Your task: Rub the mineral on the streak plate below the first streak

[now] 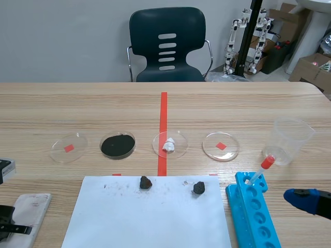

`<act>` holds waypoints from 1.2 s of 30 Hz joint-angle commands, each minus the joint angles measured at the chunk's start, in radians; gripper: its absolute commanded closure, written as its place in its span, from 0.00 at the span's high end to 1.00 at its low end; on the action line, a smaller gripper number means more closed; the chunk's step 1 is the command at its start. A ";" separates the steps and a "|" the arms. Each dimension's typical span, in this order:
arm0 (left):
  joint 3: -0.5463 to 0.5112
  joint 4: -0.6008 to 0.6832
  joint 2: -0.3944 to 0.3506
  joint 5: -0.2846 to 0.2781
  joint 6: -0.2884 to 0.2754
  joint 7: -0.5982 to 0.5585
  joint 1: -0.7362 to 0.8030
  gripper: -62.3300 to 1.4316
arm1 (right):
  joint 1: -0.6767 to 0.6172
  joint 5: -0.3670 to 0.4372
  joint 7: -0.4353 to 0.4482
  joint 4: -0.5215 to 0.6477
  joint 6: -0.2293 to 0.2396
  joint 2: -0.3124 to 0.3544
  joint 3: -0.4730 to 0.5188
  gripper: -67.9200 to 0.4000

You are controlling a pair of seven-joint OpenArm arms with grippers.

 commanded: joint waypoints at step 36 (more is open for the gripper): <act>-0.027 0.495 -0.007 -0.082 -0.213 -0.933 0.469 0.16 | 0.001 0.008 0.015 0.024 0.000 0.000 0.003 1.00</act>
